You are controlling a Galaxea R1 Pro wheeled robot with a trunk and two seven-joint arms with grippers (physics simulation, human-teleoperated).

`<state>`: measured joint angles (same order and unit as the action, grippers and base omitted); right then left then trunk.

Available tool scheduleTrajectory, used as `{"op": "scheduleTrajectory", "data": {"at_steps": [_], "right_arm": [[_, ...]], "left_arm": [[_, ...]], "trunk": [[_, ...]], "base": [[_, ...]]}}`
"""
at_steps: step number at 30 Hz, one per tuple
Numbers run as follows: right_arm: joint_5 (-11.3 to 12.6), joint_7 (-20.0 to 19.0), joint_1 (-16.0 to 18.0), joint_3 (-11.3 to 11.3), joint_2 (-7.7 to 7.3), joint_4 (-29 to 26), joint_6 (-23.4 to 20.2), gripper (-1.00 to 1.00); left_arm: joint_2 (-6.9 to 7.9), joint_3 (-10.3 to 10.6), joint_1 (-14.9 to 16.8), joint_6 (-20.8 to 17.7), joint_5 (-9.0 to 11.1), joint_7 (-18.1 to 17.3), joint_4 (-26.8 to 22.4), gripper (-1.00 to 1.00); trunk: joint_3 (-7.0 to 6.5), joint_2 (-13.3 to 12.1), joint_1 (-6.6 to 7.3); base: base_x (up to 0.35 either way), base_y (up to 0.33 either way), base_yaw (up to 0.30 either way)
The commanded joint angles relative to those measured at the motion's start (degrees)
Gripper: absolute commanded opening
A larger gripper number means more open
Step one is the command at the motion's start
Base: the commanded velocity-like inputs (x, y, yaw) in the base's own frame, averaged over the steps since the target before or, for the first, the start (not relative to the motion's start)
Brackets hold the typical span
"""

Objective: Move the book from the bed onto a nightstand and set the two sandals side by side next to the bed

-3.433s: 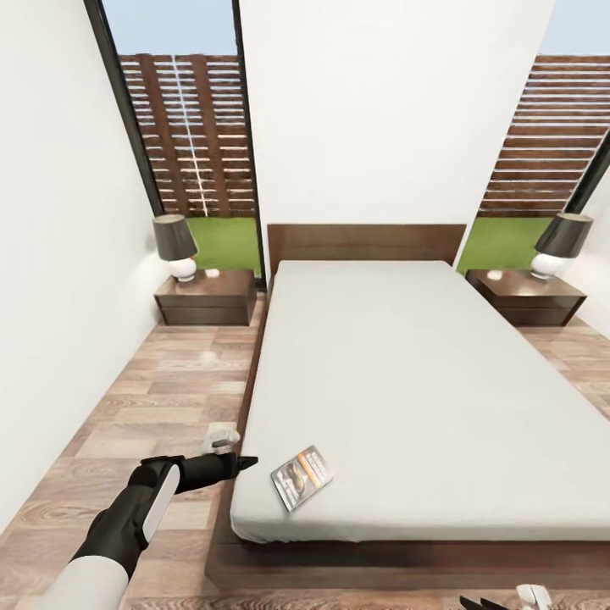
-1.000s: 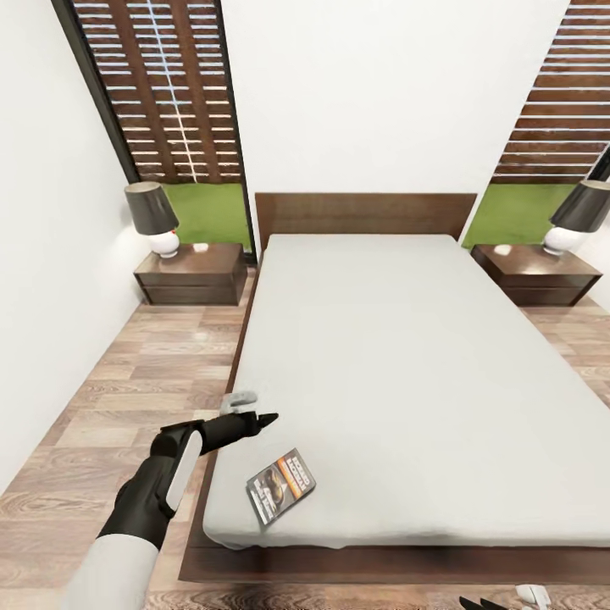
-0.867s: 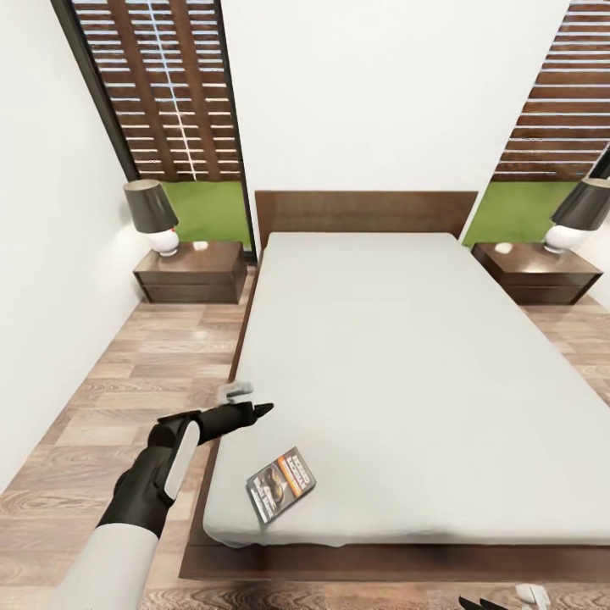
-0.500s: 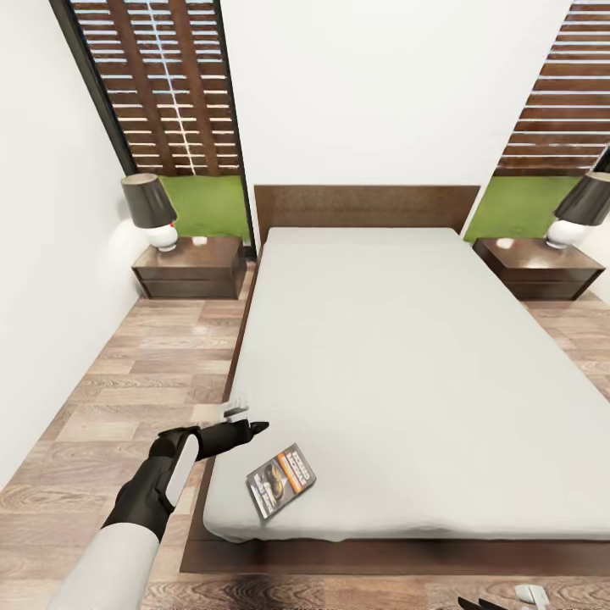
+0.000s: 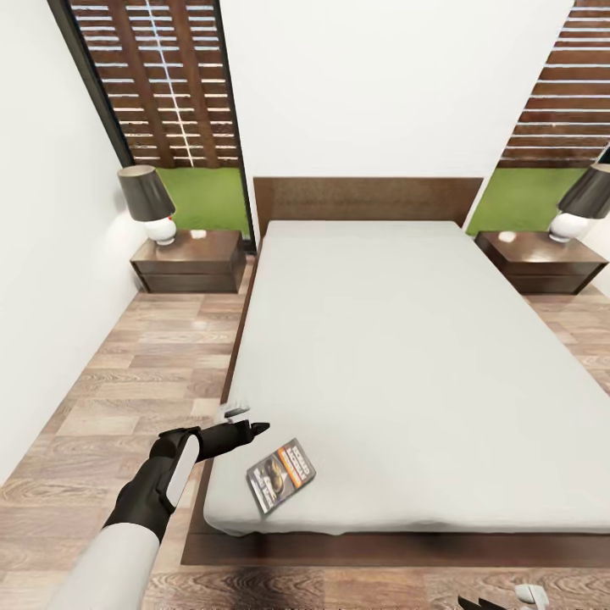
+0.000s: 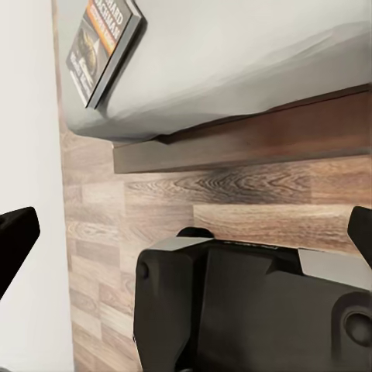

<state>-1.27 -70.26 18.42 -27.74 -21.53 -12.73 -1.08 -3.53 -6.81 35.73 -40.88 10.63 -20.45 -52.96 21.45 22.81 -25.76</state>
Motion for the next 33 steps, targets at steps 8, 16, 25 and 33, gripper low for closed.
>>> {"op": "scheduleTrajectory", "data": {"at_steps": [8, 16, 25, 33], "right_arm": [[-0.1, -0.2, 0.0, -0.3, 0.00, 0.0, -0.1, 1.00], [-0.1, -0.2, 0.0, -0.2, 0.00, 0.0, -0.1, 1.00], [-0.1, -0.3, 0.0, -0.3, -0.02, 0.0, -0.1, 1.00], [-0.1, -0.2, 0.1, -0.4, -0.16, 0.0, -0.1, 1.00]], "left_arm": [[-0.07, -0.2, 0.0, -0.5, 0.2, -0.5, -0.1, 1.00], [-0.09, -0.1, 0.0, -0.5, 0.2, -0.6, -0.1, 1.00], [-0.17, -0.1, 0.0, -0.5, 0.2, -0.6, -0.1, 1.00], [-0.28, 0.0, 0.0, -0.5, 0.2, -0.6, -0.1, 1.00]], "trunk": [[0.82, 0.1, -0.03], [1.54, 0.1, -0.03], [2.35, 0.1, -0.03], [3.08, 0.1, -0.03]], "base": [[0.000, 0.000, 0.000], [0.000, 0.000, 0.000], [0.000, 0.000, 0.000], [0.000, 0.000, 0.000]]}}
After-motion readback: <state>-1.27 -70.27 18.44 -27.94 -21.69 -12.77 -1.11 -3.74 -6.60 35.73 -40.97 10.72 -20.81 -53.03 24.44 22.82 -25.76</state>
